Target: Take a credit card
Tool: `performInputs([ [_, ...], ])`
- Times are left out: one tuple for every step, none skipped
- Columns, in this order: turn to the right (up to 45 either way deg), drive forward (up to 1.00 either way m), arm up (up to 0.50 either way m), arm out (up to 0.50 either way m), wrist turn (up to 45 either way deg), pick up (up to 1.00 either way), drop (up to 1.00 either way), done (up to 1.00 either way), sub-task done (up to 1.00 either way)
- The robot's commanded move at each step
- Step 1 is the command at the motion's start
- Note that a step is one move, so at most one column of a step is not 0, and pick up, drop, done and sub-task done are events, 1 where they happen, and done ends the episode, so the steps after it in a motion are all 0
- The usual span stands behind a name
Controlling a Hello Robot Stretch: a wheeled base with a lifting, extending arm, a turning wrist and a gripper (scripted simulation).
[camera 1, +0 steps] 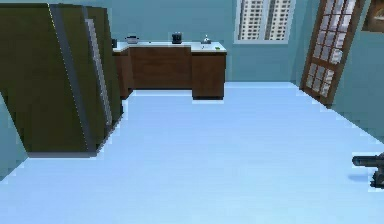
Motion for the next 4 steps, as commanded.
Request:
performInputs([
  [0.0,0.0,-0.3,0.0,0.0,0.0,0.0,0.0,0.0],
  [0.0,0.0,0.0,0.0,0.0,1.0,0.0,0.0,0.0],
  [0.0,0.0,0.1,0.0,0.0,0.0,0.0,0.0,0.0],
  [0.0,0.0,0.0,0.0,0.0,0.0,0.0,1.0,0.0],
])
